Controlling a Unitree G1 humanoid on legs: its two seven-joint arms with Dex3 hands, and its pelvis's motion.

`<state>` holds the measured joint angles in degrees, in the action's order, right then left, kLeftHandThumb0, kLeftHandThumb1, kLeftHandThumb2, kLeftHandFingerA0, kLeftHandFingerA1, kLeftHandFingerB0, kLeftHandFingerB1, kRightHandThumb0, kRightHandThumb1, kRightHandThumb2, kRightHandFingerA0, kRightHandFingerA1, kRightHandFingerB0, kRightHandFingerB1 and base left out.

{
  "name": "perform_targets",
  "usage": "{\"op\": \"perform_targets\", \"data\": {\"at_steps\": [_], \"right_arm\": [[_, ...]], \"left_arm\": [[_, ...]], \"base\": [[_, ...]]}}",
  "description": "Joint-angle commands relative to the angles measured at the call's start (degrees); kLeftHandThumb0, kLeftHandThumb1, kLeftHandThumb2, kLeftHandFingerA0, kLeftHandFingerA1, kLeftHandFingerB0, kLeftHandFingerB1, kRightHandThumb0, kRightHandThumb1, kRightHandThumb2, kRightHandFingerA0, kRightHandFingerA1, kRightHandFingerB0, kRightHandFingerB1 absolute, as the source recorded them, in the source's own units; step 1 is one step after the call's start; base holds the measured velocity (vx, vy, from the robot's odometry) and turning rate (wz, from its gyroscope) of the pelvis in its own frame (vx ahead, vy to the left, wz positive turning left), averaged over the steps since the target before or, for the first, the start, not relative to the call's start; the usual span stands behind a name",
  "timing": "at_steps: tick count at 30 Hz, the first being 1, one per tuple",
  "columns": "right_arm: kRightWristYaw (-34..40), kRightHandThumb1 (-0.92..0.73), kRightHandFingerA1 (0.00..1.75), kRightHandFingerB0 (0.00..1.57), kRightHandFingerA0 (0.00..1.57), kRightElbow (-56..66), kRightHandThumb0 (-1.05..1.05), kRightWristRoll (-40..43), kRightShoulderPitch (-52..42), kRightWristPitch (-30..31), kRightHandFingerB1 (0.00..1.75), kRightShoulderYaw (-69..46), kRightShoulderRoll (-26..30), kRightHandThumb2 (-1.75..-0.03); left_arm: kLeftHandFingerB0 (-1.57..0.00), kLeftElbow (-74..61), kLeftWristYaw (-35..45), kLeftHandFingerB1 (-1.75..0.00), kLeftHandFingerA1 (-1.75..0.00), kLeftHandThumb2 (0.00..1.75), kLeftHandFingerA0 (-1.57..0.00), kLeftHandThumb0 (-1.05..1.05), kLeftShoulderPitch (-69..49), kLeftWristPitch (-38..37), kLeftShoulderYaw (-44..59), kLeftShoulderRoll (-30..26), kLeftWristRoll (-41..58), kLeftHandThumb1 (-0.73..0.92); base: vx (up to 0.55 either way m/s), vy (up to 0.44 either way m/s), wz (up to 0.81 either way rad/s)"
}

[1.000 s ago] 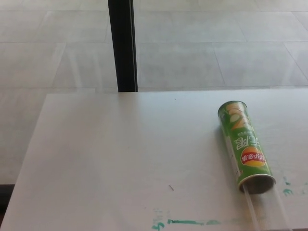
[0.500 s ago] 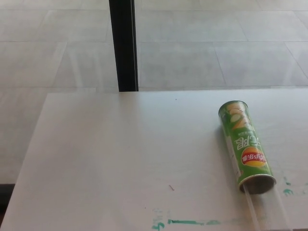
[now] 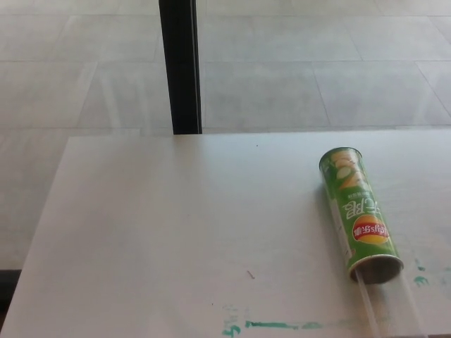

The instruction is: Use the right hand as a fist to push the chips tray inside its container kept in the middle of the desk

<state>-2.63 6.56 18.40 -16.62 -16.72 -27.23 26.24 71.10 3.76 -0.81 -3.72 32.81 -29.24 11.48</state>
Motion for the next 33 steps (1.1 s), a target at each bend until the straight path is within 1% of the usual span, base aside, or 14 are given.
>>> {"op": "perform_targets", "data": {"at_steps": [1,3,6,7,11,15,20,22,24,27,29,31,32,33], "right_arm": [[-21.36,-0.79,0.85,0.61,0.9,24.38,-0.65,-3.0,-15.64,-4.22,0.46,9.19,10.66,-0.64],[-21.55,-0.79,0.85,0.61,0.9,24.97,-0.65,-3.57,-16.38,-4.12,0.46,9.48,11.33,-0.64],[-24.57,-0.76,0.85,0.61,0.86,27.81,-0.6,-4.36,-18.01,0.85,0.47,11.02,16.22,-0.63],[-25.01,-0.75,0.83,0.63,0.87,28.45,-0.59,-4.99,-18.42,1.95,0.47,11.46,17.27,-0.63],[-25.85,-0.74,0.82,0.63,0.87,29.87,-0.59,-4.99,-19.64,4.5,0.48,13.0,19.62,-0.62],[-25.98,-0.72,0.76,0.65,0.91,32.04,-0.6,-7.11,-20.77,6.05,0.5,16.27,21.64,-0.62],[-27.01,-0.7,0.69,0.63,0.87,33.0,-0.56,-8.53,-20.27,7.01,0.49,17.95,24.35,-0.62],[-28.1,-0.72,0.73,0.6,0.8,34.7,-0.63,-9.33,-21.01,9.94,0.49,17.67,26.88,-0.62],[-28.27,-0.73,0.75,0.57,0.78,35.6,-0.68,-10.48,-21.56,11.25,0.48,17.24,27.84,-0.62],[-29.03,-0.73,0.75,0.58,0.78,39.04,-0.69,-14.0,-23.31,16.85,0.45,15.64,30.63,-0.62],[-30.69,-0.69,0.74,0.57,0.8,40.82,-0.59,-16.26,-23.89,20.9,0.47,15.04,33.31,-0.61],[-31.33,-0.67,0.74,0.59,0.82,42.49,-0.56,-18.57,-24.69,25.22,0.47,14.44,34.82,-0.6],[-31.56,-0.67,0.72,0.6,0.82,42.71,-0.54,-19.54,-24.7,25.99,0.47,14.51,35.24,-0.6],[-31.83,-0.67,0.72,0.6,0.82,42.88,-0.54,-20.71,-24.73,26.76,0.47,14.58,35.75,-0.6]], "left_arm": [[-0.45,0.28,-1.78,-0.48,-0.6,0.71,-0.58,-0.71,0.35,-0.58,-0.79,-2.3,-0.05,0.92],[-0.45,0.57,-1.37,-0.48,-0.6,0.71,-0.58,-0.71,0.8,-0.05,-0.14,-2.26,0.76,0.92],[-0.43,0.6,-1.44,-0.47,-0.58,0.71,-0.57,-0.73,0.76,-0.27,-0.61,-2.4,0.31,0.92],[-0.47,0.63,-1.43,-0.48,-0.58,0.7,-0.58,-0.72,0.78,-0.16,-0.73,-2.47,0.2,0.92],[-0.48,0.47,-1.53,-0.49,-0.6,0.7,-0.58,-0.72,1.21,0.13,-0.74,-2.6,0.32,0.92],[-0.5,0.38,-1.89,-0.49,-0.6,0.68,-0.6,-0.72,1.32,0.37,-0.55,-2.51,0.56,0.92],[-0.5,0.07,-1.95,-0.5,-0.6,0.68,-0.6,-0.73,1.16,0.21,-0.91,-2.66,0.33,0.92],[-0.5,0.01,-1.81,-0.49,-0.61,0.67,-0.6,-0.72,1.1,0.42,-0.45,-2.54,0.89,0.92],[-0.49,0.14,-1.48,-0.5,-0.62,0.67,-0.58,-0.71,1.16,0.53,-0.12,-2.51,1.28,0.92],[-0.49,0.59,-1.13,-0.5,-0.63,0.68,-0.59,-0.71,1.25,0.39,-0.02,-2.52,1.41,0.92],[-0.5,0.86,-2.06,-0.5,-0.61,0.7,-0.6,-0.71,1.32,0.4,-0.88,-2.9,0.46,0.92],[-0.51,0.45,-2.1,-0.5,-0.63,0.68,-0.62,-0.72,1.12,0.12,-0.7,-2.76,0.74,0.92],[-0.48,0.47,-2.08,-0.61,-0.69,1.08,-0.58,-0.7,1.03,-0.04,-0.76,-2.79,0.67,0.72],[-0.48,0.5,-2.06,-0.61,-0.69,1.08,-0.58,-0.7,0.92,-0.23,-0.84,-2.83,0.57,0.72]], "base": [[0.0,0.0,0.0],[0.0,0.0,0.0],[0.0,0.0,0.0],[0.0,0.0,0.0],[0.0,0.0,0.0],[0.0,0.0,0.0],[0.0,0.0,0.0],[0.0,0.0,0.0],[0.0,0.0,0.0],[0.0,0.0,0.0],[0.0,0.0,0.0],[0.0,0.0,0.0],[0.0,0.0,0.0],[0.0,0.0,0.0]]}}
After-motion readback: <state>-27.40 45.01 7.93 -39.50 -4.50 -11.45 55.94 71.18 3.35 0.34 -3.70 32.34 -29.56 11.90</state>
